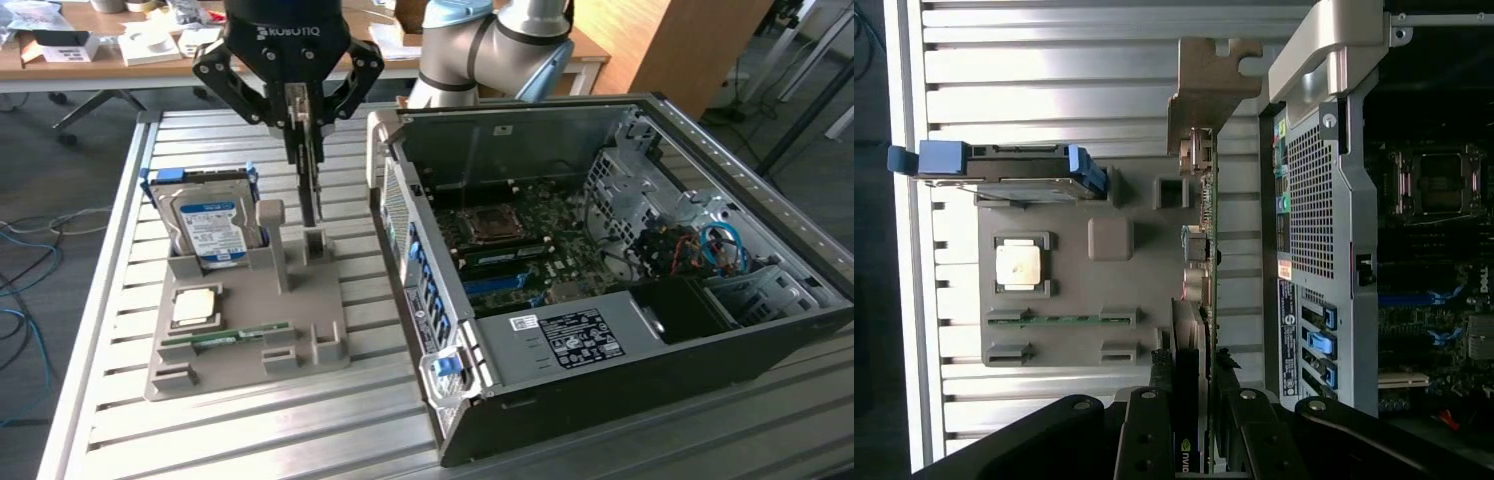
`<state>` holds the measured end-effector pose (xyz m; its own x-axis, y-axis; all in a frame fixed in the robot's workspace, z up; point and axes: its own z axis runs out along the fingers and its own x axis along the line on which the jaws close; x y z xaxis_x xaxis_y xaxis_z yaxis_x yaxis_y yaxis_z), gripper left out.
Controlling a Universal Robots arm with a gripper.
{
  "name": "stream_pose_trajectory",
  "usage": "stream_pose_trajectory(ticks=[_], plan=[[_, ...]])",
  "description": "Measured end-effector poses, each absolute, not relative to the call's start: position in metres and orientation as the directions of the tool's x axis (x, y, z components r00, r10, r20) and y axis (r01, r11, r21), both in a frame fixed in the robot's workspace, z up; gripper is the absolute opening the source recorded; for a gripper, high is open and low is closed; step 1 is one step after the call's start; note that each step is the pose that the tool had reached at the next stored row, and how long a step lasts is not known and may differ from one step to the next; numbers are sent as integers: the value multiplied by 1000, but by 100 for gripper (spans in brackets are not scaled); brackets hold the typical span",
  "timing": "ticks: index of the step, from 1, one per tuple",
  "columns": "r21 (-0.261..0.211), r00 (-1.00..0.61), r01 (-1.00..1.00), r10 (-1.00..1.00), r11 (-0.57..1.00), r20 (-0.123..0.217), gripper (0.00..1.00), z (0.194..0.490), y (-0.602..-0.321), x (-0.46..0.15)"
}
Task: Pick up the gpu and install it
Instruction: 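Pick up the gpu and move the gpu toward the slot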
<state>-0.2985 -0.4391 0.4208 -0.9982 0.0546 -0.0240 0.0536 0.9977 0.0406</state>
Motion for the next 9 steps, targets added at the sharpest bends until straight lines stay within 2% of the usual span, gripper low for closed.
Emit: stream_pose_trajectory(ticks=[9], plan=[[40,-998,54,55,998,-24,26,421,-439,-298]])
